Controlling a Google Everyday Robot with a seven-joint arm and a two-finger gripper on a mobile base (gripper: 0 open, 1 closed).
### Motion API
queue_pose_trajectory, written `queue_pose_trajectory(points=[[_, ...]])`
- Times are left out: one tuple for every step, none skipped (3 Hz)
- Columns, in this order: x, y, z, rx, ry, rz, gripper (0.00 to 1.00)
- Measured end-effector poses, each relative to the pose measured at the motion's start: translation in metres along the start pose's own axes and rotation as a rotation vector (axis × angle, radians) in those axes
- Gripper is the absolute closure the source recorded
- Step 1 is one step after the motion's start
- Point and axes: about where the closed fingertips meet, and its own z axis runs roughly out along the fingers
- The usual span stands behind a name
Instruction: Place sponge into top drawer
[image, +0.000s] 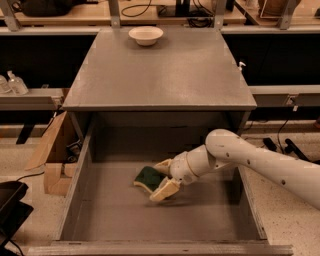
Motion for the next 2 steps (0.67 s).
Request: queue_pose_trajectory(points=[[-0.0002,0.0005,0.0009,-0.002,0.000,0.000,0.00],[-0.0002,0.0005,0.0010,-0.002,0.000,0.000,0.00]])
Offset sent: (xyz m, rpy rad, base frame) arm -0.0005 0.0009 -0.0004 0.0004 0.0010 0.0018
